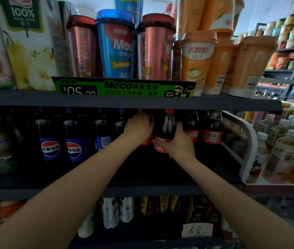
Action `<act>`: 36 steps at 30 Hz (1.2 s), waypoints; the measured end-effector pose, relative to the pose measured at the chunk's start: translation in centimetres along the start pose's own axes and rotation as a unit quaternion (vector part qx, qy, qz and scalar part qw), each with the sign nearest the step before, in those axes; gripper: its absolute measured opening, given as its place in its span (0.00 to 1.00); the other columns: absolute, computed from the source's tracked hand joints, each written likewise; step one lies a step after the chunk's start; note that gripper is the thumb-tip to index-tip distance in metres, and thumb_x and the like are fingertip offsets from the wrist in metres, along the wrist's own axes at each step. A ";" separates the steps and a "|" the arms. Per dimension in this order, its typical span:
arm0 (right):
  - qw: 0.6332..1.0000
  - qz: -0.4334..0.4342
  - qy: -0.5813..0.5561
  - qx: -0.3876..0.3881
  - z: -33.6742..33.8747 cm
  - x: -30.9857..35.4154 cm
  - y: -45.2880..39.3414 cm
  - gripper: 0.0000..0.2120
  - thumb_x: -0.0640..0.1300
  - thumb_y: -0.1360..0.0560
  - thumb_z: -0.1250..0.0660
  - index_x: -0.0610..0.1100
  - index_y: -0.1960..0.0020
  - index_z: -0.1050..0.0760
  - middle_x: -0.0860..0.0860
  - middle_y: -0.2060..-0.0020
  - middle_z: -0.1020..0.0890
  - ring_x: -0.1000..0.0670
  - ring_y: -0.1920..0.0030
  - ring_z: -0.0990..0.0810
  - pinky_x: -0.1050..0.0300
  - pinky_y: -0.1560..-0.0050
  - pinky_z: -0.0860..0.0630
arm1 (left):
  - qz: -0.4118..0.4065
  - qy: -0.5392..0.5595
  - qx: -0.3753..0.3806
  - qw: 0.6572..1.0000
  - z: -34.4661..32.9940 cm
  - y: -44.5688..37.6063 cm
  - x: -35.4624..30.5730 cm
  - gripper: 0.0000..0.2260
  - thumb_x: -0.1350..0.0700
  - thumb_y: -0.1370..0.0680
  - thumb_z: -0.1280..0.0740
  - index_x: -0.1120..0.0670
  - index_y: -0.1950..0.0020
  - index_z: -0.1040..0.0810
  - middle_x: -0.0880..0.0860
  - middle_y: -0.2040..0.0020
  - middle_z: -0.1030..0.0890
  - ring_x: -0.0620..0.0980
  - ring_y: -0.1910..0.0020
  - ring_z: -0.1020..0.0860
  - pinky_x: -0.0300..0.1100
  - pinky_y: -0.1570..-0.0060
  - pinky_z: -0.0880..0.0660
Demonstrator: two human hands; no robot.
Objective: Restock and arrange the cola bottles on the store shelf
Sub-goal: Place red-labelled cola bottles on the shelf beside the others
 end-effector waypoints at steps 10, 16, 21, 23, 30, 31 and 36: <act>0.999 0.011 0.012 0.039 -1.3 0.0 -1.7 0.44 0.61 0.37 0.26 0.46 0.30 0.42 0.45 0.40 0.22 0.42 0.47 0.20 0.42 0.57 0.19 | 0.060 -0.021 0.073 0.995 -0.7 -0.5 -0.5 0.28 0.63 0.20 0.44 0.68 0.27 0.57 0.65 0.27 0.45 0.60 0.29 0.38 0.49 0.34 0.33; 0.998 0.015 -0.007 0.055 -1.2 -0.6 -1.7 0.42 0.55 0.36 0.25 0.44 0.30 0.42 0.44 0.41 0.22 0.42 0.47 0.20 0.41 0.57 0.20 | 0.084 -0.018 0.076 0.993 -1.8 0.8 -0.5 0.30 0.65 0.20 0.45 0.67 0.27 0.62 0.66 0.25 0.50 0.62 0.27 0.42 0.50 0.34 0.34; 0.994 -0.041 -0.004 0.097 -2.0 -1.8 -0.5 0.47 0.57 0.37 0.25 0.47 0.26 0.47 0.45 0.41 0.23 0.44 0.49 0.19 0.44 0.56 0.18 | 0.006 -0.170 0.001 0.985 -4.4 2.7 0.3 0.27 0.69 0.21 0.50 0.69 0.27 0.62 0.68 0.25 0.57 0.63 0.25 0.50 0.44 0.40 0.28; 0.992 -0.055 -0.007 0.117 -2.4 -2.2 0.0 0.45 0.58 0.36 0.25 0.47 0.28 0.44 0.46 0.43 0.22 0.46 0.54 0.18 0.46 0.59 0.17 | -0.012 -0.212 -0.010 0.977 -4.9 3.3 0.5 0.27 0.71 0.22 0.51 0.70 0.28 0.63 0.68 0.25 0.58 0.63 0.25 0.50 0.42 0.40 0.27; 0.991 -0.062 -0.003 0.120 -2.2 -2.3 -0.4 0.42 0.61 0.36 0.26 0.43 0.31 0.37 0.46 0.47 0.20 0.48 0.61 0.17 0.49 0.61 0.17 | -0.052 -0.252 -0.040 0.966 -6.2 4.7 1.9 0.24 0.67 0.24 0.50 0.67 0.27 0.43 0.69 0.29 0.38 0.57 0.39 0.23 0.37 0.55 0.22; 0.991 -0.063 -0.007 0.122 -2.1 -2.3 -0.5 0.42 0.60 0.36 0.26 0.43 0.31 0.38 0.46 0.46 0.20 0.48 0.59 0.17 0.49 0.61 0.17 | -0.058 -0.245 -0.039 0.967 -6.2 5.1 2.1 0.25 0.64 0.24 0.43 0.67 0.27 0.43 0.70 0.29 0.38 0.57 0.44 0.21 0.38 0.54 0.22; 0.987 -0.068 -0.016 0.145 -1.8 -2.0 -0.4 0.38 0.56 0.35 0.25 0.43 0.33 0.36 0.46 0.44 0.21 0.47 0.53 0.18 0.48 0.58 0.17 | -0.085 -0.232 0.062 0.967 -7.9 8.1 2.5 0.28 0.64 0.21 0.44 0.65 0.25 0.55 0.70 0.26 0.55 0.66 0.28 0.42 0.50 0.29 0.40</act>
Point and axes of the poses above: each hand's wrist, its own y-axis away from the middle knuckle, its own z-axis out of the back of the hand, x = y × z, the point moved 3 cm from there along -y, towards the middle knuckle
